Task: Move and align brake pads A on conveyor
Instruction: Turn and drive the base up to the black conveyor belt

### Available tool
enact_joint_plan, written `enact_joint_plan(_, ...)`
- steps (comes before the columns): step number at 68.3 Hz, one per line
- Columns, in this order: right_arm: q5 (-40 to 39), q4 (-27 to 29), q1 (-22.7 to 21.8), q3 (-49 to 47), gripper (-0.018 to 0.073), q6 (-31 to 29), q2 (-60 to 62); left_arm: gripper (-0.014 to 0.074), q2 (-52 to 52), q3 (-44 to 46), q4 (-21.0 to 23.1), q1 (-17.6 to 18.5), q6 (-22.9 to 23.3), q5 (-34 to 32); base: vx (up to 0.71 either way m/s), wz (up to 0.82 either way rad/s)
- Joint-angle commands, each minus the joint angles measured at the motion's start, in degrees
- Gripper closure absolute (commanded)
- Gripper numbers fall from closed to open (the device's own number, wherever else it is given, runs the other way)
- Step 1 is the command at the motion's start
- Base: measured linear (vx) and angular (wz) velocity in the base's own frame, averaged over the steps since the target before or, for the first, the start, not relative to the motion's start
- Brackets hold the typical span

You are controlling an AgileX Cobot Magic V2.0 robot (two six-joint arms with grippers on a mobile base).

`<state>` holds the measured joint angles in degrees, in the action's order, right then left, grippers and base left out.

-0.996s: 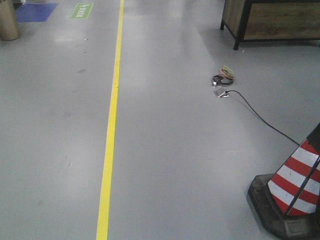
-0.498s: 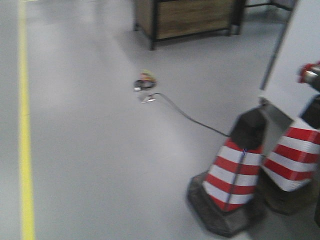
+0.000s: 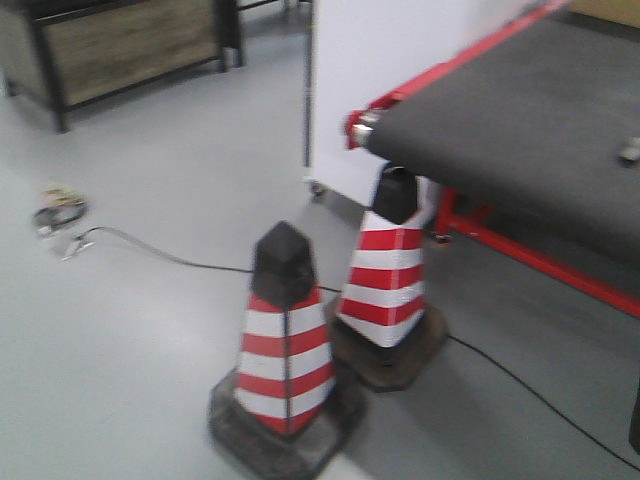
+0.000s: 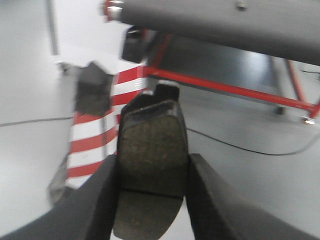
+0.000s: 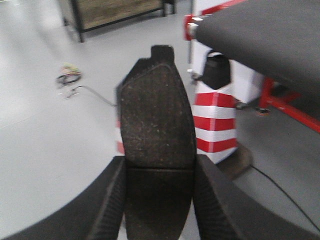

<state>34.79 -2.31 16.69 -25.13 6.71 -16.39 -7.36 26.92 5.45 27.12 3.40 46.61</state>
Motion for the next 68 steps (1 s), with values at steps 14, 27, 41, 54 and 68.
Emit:
enact_joint_plan(14,-5.5,-0.5,0.0,-1.9,0.0564,-0.7,-0.5,0.0603,-0.9,1.6,0.7,0.2,0.5,-5.2,0.19,-0.81)
enact_joint_plan(27,-5.5,-0.5,0.0,-1.9,0.0564,-0.7,-0.5,0.0603,-0.9,1.6,0.7,0.2,0.5,-5.2,0.15,-0.8)
enact_joint_plan(41,-5.5,-0.5,0.0,-1.9,0.0564,-0.7,-0.5,0.0603,-0.9,1.6,0.7,0.2,0.5,-5.2,0.1,-0.78)
enact_joint_plan(54,-5.5,-0.5,0.0,-1.9,0.0564,-0.7,-0.5,0.0603,-0.9,1.6,0.7,0.2,0.5,-5.2,0.01,-0.72)
enact_joint_plan(68,-5.5,-0.5,0.0,-1.9,0.0564,-0.7,-0.5,0.0603,-0.9,1.6,0.7,0.2,0.5,-5.2,-0.03,-0.49)
